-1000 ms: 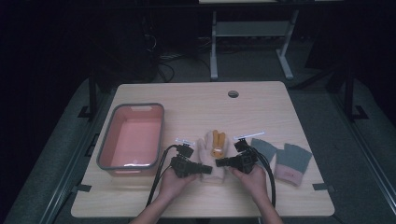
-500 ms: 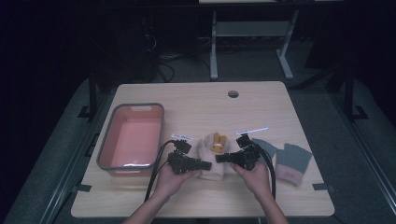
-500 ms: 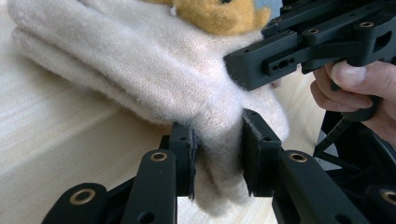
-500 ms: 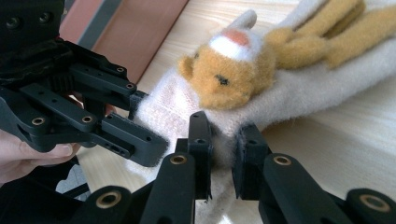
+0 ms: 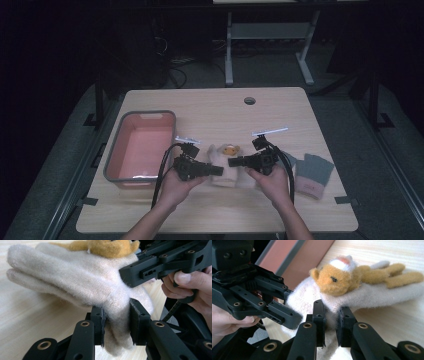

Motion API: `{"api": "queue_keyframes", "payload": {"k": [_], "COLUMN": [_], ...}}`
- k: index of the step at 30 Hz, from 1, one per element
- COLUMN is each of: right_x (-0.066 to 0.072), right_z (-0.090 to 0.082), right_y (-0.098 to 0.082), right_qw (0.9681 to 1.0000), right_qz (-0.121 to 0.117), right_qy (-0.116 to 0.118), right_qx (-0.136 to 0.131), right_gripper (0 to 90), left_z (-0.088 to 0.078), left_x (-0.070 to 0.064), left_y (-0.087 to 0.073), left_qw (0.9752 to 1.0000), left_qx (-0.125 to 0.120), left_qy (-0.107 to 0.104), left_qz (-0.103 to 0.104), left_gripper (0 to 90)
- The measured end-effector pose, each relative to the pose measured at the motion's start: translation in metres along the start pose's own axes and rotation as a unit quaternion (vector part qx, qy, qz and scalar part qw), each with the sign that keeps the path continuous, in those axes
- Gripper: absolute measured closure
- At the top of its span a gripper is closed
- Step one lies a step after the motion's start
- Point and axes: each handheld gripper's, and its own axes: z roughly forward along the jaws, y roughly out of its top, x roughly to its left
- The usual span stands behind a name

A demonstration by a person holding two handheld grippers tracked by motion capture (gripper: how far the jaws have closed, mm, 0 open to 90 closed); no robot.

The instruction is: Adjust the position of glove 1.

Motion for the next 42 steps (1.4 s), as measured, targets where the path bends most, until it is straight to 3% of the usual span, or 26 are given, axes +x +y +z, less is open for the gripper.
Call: {"api": "queue_keyframes", "payload": {"k": [20, 27, 31, 42], "right_x": [0.022, 0.027, 0.036, 0.049], "right_z": [-0.009, -0.011, -0.011, -0.003], "right_y": [0.052, 0.071, 0.086, 0.111], "right_qw": [0.9997, 0.9993, 0.9988, 0.9978], "right_qz": [-0.022, -0.024, -0.039, -0.051], "right_qy": [0.013, 0.027, 0.028, 0.040], "right_qx": [-0.002, -0.005, -0.007, -0.010], "right_gripper": [79.6, 79.6, 79.5, 79.5], "left_z": [-0.035, -0.050, -0.063, -0.088], "left_x": [0.002, 0.002, 0.004, 0.008], "left_y": [0.037, 0.050, 0.057, 0.071], "left_qw": [0.9996, 0.9992, 0.9988, 0.9981], "left_qx": [-0.026, -0.038, -0.048, -0.059], "left_qy": [-0.008, -0.005, -0.006, 0.004], "left_qz": [0.009, 0.011, 0.011, 0.016], "left_gripper": [68.8, 68.8, 68.8, 68.8]}}
